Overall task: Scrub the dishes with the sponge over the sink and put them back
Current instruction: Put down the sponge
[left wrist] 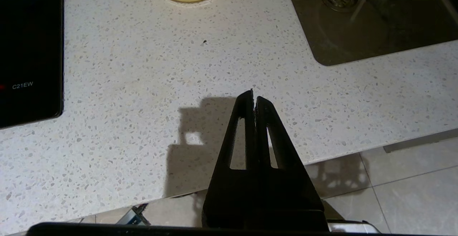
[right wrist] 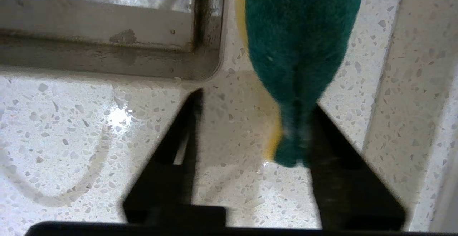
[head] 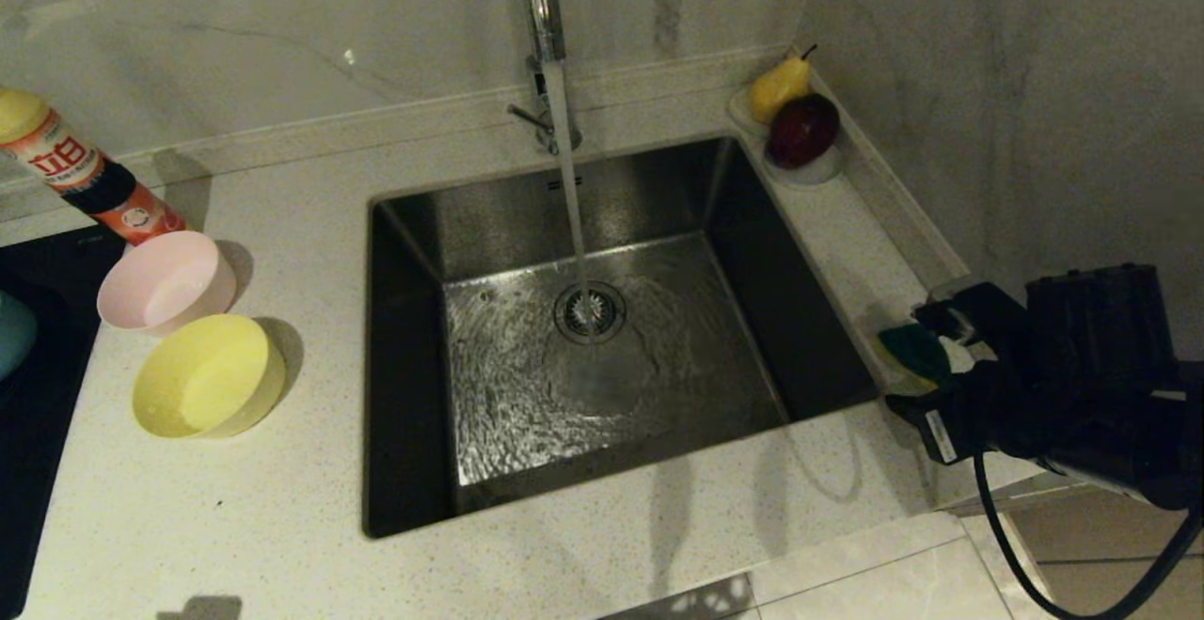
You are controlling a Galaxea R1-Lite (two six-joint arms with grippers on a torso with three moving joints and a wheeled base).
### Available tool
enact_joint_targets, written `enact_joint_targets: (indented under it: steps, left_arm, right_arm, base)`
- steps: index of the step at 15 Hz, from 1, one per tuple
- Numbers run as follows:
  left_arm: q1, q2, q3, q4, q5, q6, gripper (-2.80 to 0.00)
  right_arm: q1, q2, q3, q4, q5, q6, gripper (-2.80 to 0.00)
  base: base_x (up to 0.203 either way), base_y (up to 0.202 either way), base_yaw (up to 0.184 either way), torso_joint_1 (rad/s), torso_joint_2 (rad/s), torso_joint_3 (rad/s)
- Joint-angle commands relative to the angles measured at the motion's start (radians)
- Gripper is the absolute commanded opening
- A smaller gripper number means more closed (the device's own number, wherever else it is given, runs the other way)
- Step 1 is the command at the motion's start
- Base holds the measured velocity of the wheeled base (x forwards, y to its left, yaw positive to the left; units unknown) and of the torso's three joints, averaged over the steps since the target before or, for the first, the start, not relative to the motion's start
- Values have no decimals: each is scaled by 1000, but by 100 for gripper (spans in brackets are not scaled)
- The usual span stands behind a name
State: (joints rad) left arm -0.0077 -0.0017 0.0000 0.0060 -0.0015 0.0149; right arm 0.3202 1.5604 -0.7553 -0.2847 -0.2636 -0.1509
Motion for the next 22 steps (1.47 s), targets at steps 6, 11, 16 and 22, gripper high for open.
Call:
enact_joint_targets:
  steps: [6,11,16,22]
  left_arm:
    - [0,0,2,0,0,0,-280]
    - [0,0,2,0,0,0,-280]
    - [0,0,2,0,0,-1,-280]
    - [0,0,2,0,0,0,-280]
  right_arm:
    - [15,-36,5,3,11,15,0]
    - [43,-22,4,7,12,157,0]
    - [63,-11,16,13,12,226,0]
    - [63,-21,-24,1,7,270,0]
  base:
    - [0,0,0,0,0,0]
    - [0,0,0,0,0,0]
    - [0,0,0,0,0,0]
    - [0,0,0,0,0,0]
